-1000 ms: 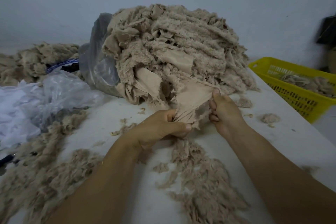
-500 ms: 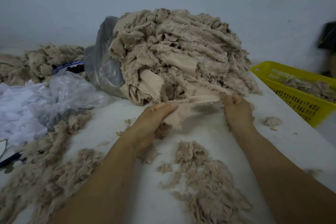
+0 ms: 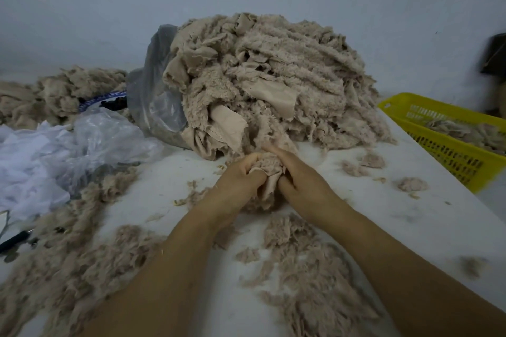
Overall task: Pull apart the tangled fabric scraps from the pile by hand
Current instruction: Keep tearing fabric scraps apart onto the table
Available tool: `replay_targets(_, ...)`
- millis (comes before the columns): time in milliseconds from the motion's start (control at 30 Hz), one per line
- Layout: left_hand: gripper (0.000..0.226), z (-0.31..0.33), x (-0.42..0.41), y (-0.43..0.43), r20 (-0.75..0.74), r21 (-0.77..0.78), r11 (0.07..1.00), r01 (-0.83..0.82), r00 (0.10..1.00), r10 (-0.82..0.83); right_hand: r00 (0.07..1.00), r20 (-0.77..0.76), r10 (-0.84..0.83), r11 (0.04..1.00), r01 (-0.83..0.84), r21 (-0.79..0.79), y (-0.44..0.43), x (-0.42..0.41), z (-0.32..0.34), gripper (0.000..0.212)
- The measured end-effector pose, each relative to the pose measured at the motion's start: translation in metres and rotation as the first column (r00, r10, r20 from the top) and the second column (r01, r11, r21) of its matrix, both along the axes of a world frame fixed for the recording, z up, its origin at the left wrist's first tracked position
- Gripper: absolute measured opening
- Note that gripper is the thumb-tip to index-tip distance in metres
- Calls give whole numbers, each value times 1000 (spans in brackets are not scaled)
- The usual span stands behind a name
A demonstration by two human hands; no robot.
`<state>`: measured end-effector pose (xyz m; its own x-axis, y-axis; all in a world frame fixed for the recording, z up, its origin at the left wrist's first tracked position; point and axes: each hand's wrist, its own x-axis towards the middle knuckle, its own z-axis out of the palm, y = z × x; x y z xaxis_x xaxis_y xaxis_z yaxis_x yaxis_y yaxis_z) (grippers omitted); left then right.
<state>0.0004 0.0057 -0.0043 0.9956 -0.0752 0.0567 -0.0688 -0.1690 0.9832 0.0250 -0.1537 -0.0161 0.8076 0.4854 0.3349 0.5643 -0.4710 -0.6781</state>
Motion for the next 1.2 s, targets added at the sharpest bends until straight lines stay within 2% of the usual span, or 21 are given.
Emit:
replay_targets(100, 32, 1, 1, -2, 2, 2, 998, -61, 998, 61, 999, 27, -33, 999, 34, -43, -3, 5, -3, 7)
replay_targets(233, 39, 1, 2, -1, -19, 21, 996, -83, 996, 83, 966, 157, -203, 971, 220, -93, -7, 8, -1, 18)
replay_targets(267, 37, 1, 2, 0, -27, 26, 997, -77, 997, 78, 945, 211, -249, 950, 281, -136, -6, 7, 0, 20)
replay_targets(333, 20, 0, 4, 0, -57, 24, 998, -51, 997, 53, 912, 278, -302, 909, 364, -206, -1, 5, -3, 19)
replay_targets(500, 8, 7, 2, -6, -115, -31, 998, 58, 992, -61, 902, 132, -412, 879, 431, -203, 1, 8, -4, 18)
replay_targets(533, 12, 8, 2, -8, -123, -40, 996, 76, 989, -81, 907, 112, -406, 881, 421, -214, 3, 7, -5, 19)
replay_targets(633, 44, 8, -2, -1, -131, -126, 978, 168, 974, -184, 910, 28, -413, 887, 409, -214, 1, 13, -8, 21)
replay_targets(700, 39, 11, -13, 3, -60, -294, 876, 383, 907, -417, 831, -103, -547, 834, 530, -154, -22, 28, -1, 25)
replay_targets(733, 31, 13, -18, 3, -8, -357, 830, 429, 887, -462, 777, -141, -614, 790, 603, -111, -36, 34, 2, 27)
replay_targets(767, 25, 14, -18, 3, 6, -381, 839, 387, 909, -417, 754, -136, -642, 766, 637, -87, -45, 36, 3, 29)
replay_targets(833, 24, 9, -6, 4, -109, -414, 906, 92, 983, -149, 824, -62, -563, 824, 554, -123, -39, 32, -3, 28)
replay_targets(867, 25, 7, -1, 5, -143, -448, 894, -19, 988, -51, 871, -47, -489, 867, 479, -134, -30, 28, -7, 25)
replay_targets(900, 22, 6, 2, 3, -149, -479, 876, -62, 989, -12, 903, -47, -426, 900, 419, -117, -23, 24, -11, 19)
replay_targets(967, 16, 1, 6, 0, -130, -455, 888, -64, 992, 5, 934, -76, -350, 937, 350, -20, -20, 21, -10, 15)
replay_targets(1033, 16, -5, 4, -3, -131, -357, 930, -86, 991, 41, 948, -85, -307, 938, 316, 144, -25, 20, -3, 26)
replay_targets(1100, 28, -7, 2, -9, -120, -293, 949, -115, 989, 83, 964, 15, -267, 932, 254, 257, -26, 12, 1, 25)
replay_targets(1133, 33, -8, 2, -12, -107, -289, 950, -114, 990, 87, 969, 59, -242, 938, 218, 270, -23, 7, 1, 24)
replay_targets(1200, 36, -9, -1, -17, -76, -285, 955, -82, 995, 63, 979, 63, -194, 966, 179, 184, -14, 1, 2, 38)
